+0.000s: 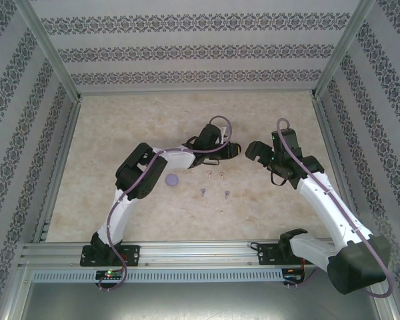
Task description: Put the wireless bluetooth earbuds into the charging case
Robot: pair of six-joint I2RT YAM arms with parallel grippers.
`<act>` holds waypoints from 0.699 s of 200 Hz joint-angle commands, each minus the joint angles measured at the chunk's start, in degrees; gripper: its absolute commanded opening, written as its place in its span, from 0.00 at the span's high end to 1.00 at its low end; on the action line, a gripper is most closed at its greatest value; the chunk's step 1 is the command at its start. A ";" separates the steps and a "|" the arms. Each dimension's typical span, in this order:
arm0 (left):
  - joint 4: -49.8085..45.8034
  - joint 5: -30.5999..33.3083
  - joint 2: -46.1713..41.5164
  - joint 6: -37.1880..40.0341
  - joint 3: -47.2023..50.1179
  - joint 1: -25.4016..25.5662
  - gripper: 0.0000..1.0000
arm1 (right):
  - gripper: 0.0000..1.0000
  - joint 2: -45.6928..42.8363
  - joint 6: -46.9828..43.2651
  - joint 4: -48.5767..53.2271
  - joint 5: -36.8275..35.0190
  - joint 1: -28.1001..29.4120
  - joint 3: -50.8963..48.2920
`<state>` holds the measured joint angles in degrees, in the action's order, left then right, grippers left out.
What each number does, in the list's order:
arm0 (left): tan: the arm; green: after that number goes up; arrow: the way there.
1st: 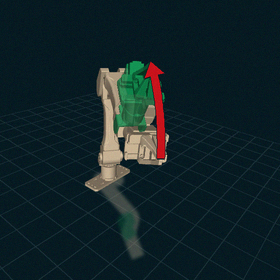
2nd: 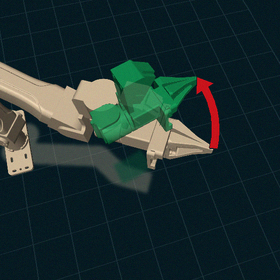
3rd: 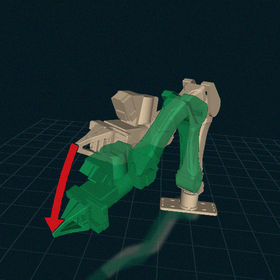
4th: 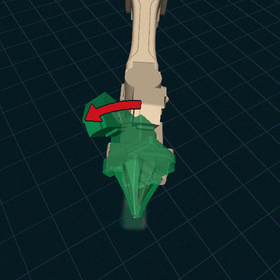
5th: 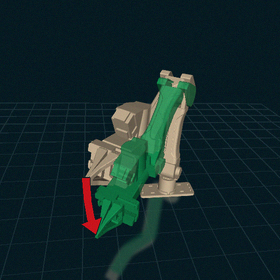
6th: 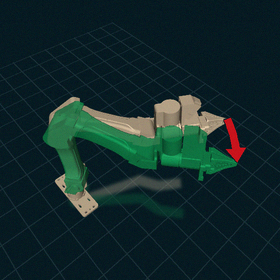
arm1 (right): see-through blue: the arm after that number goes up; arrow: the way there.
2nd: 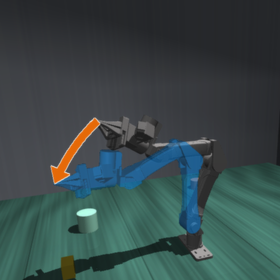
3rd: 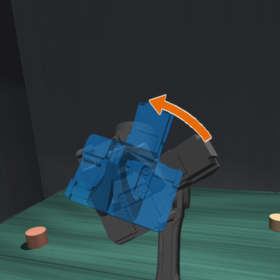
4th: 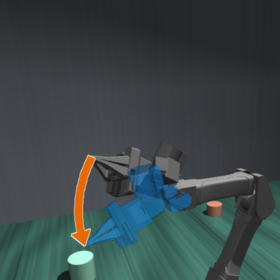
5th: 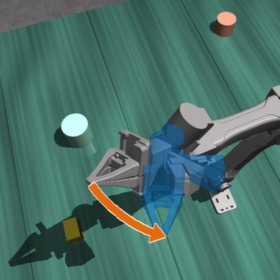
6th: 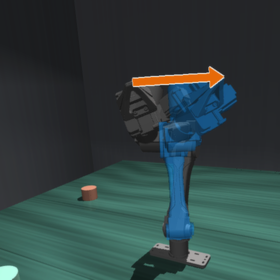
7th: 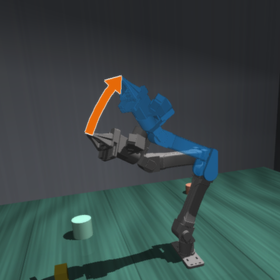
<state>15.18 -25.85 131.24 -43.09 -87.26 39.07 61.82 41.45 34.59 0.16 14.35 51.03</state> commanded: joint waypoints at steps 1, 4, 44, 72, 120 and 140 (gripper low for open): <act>-9.64 1.38 0.59 -2.96 -2.67 0.57 0.91 | 0.02 0.59 -0.25 2.34 -4.06 -0.47 2.12; -10.43 1.56 0.67 -3.02 -2.89 0.57 0.90 | 0.02 0.65 -0.28 2.47 -4.18 -0.46 2.24; -17.81 3.39 1.14 -1.11 -5.61 0.48 0.72 | 0.02 2.74 -0.14 4.04 -4.01 -0.45 4.12; -21.23 5.21 0.13 0.74 -6.79 0.24 0.58 | 0.02 1.77 0.08 4.18 -4.03 -0.34 3.93; -22.15 9.42 -8.25 5.17 -3.92 -1.26 0.37 | 0.02 -1.43 0.12 2.94 -2.89 0.41 2.94; -21.58 10.63 -13.32 6.34 -1.24 -2.29 0.33 | 0.02 -1.62 0.20 2.35 -2.55 2.12 2.63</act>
<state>-4.78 -18.44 126.04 -40.05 -90.74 38.30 60.99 41.50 37.52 -2.15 14.74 53.56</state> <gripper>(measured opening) 0.663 0.982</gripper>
